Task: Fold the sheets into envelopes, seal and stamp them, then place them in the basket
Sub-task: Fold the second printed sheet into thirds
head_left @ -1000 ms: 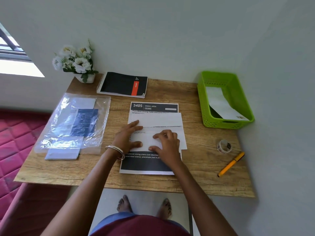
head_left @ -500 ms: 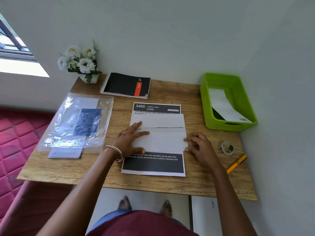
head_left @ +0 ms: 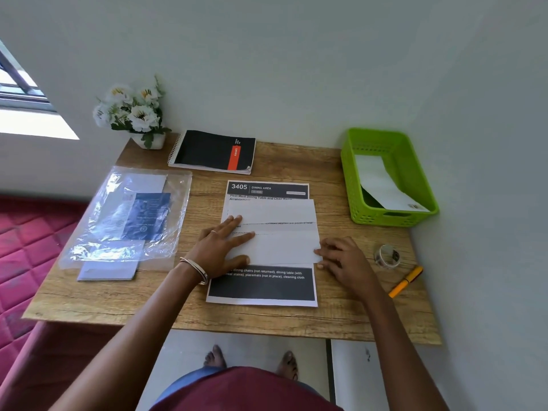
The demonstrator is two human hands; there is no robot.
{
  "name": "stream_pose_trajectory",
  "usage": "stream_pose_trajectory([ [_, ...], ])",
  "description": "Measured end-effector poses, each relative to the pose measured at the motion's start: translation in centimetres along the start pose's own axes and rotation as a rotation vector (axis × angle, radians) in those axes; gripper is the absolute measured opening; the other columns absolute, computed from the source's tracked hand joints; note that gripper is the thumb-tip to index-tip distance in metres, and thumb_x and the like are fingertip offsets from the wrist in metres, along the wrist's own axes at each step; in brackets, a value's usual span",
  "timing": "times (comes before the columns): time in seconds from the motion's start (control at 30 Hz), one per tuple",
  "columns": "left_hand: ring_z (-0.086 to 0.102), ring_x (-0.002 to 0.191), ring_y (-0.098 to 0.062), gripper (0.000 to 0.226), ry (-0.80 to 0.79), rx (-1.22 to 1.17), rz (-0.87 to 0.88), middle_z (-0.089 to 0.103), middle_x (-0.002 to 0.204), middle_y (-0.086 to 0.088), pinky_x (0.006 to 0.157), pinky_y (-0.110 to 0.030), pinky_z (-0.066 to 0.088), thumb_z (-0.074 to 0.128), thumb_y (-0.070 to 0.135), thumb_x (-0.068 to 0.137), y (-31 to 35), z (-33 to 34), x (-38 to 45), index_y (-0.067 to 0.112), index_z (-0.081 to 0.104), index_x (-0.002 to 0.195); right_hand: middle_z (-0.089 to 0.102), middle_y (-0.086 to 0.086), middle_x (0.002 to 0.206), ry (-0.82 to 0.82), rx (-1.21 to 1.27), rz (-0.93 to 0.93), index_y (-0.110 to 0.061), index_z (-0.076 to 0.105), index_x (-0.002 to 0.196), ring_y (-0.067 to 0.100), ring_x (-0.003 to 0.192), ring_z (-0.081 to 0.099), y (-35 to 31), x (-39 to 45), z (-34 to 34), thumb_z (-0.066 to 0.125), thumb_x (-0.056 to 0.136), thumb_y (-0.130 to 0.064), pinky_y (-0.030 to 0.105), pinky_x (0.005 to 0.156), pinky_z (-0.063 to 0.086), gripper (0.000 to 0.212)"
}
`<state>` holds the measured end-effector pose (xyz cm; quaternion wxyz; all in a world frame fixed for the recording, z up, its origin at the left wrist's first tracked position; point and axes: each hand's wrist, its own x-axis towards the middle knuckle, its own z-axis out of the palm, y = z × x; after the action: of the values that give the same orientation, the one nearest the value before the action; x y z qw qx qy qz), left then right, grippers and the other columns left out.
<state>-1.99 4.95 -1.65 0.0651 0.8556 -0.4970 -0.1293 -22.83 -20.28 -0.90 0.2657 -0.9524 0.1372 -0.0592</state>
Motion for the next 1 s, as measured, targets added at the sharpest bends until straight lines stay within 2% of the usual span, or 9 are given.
stream_pose_trajectory([
  [0.1,0.003,0.145,-0.018,0.096,0.031,-0.027,-0.011,0.002,0.157,0.001,0.111,-0.041,0.012,-0.001,0.090,0.061,0.1,0.5,0.0,0.045,0.022,0.142,0.066,0.008,0.109,0.116,-0.011,0.066,-0.008,0.069,0.112,0.022,0.100,0.053,-1.4,-0.5,0.8,0.067,0.084,-0.009,0.031,0.087,0.043,0.029],
  [0.17,0.004,0.144,-0.017,0.095,0.045,-0.052,-0.021,0.004,0.157,0.002,0.111,-0.040,0.011,0.004,0.091,0.060,0.1,0.7,0.1,0.045,0.025,0.141,0.067,0.007,0.103,0.220,0.074,0.251,-0.007,0.068,0.113,0.018,0.090,0.058,-3.2,-0.5,1.4,0.067,0.084,-0.007,0.025,0.080,0.044,0.029],
  [0.23,0.005,0.144,-0.016,0.095,0.055,-0.085,-0.033,0.006,0.157,0.002,0.110,-0.038,0.010,0.008,0.091,0.060,0.1,0.8,0.1,0.045,0.028,0.140,0.069,0.006,0.091,0.308,0.150,0.458,-0.006,0.070,0.099,0.019,0.081,0.062,-4.7,-0.2,2.0,0.068,0.083,-0.011,0.023,0.070,0.043,0.017],
  [0.33,0.004,0.144,-0.014,0.095,0.062,-0.117,-0.038,0.007,0.157,0.004,0.109,-0.034,0.007,0.010,0.093,0.058,0.0,0.9,0.1,0.046,0.031,0.139,0.069,0.009,0.080,0.336,0.357,0.785,-0.003,0.068,0.082,0.024,0.076,0.065,-5.4,1.2,2.0,0.072,0.078,-0.014,0.027,0.063,0.045,0.013],
  [0.43,0.003,0.144,-0.014,0.096,0.068,-0.140,-0.040,0.007,0.157,0.005,0.111,-0.036,0.006,0.010,0.093,0.058,0.0,1.1,0.1,0.046,0.031,0.139,0.068,0.013,0.074,0.306,0.629,0.963,0.002,0.066,0.077,0.019,0.060,0.059,-5.1,2.4,1.0,0.077,0.074,-0.016,0.026,0.052,0.044,0.021],
  [0.6,0.001,0.143,-0.014,0.100,0.073,-0.176,-0.018,0.005,0.157,0.004,0.112,-0.038,0.005,0.016,0.095,0.054,0.0,1.0,-0.1,0.044,0.030,0.139,0.055,0.002,0.060,0.139,0.902,1.025,-0.009,0.064,0.074,0.012,0.048,0.040,-5.2,3.5,-1.0,0.079,0.075,-0.027,0.021,0.043,0.029,0.023],
  [0.8,0.009,0.142,-0.016,0.099,0.075,-0.152,-0.008,0.009,0.156,0.007,0.111,-0.039,0.008,0.033,0.090,0.053,0.0,0.8,-0.1,0.044,0.030,0.140,0.065,0.017,0.074,0.233,1.306,0.998,0.003,0.062,0.085,0.016,0.041,0.059,-6.0,4.1,-1.5,0.068,0.083,-0.001,0.017,0.035,0.041,0.007],
  [0.9,0.026,0.138,-0.013,0.089,0.174,-0.330,-0.034,0.030,0.150,0.007,0.111,-0.040,0.018,0.039,0.086,0.061,-0.1,1.0,0.1,0.034,0.045,0.134,0.063,0.022,0.085,0.311,1.499,0.951,0.002,0.056,0.100,0.019,0.043,0.062,-5.6,4.3,-1.3,0.061,0.085,0.007,0.017,0.035,0.043,0.018],
  [1.0,0.052,0.120,-0.017,0.054,0.302,-0.586,-0.121,0.059,0.128,0.002,0.099,-0.038,0.042,0.058,0.058,0.075,-0.3,0.7,0.6,0.025,0.062,0.117,0.068,0.020,0.077,0.347,1.590,0.868,-0.006,0.052,0.094,0.024,0.053,0.068,-4.9,4.3,-1.2,0.051,0.092,0.005,0.023,0.042,0.052,0.011],
])
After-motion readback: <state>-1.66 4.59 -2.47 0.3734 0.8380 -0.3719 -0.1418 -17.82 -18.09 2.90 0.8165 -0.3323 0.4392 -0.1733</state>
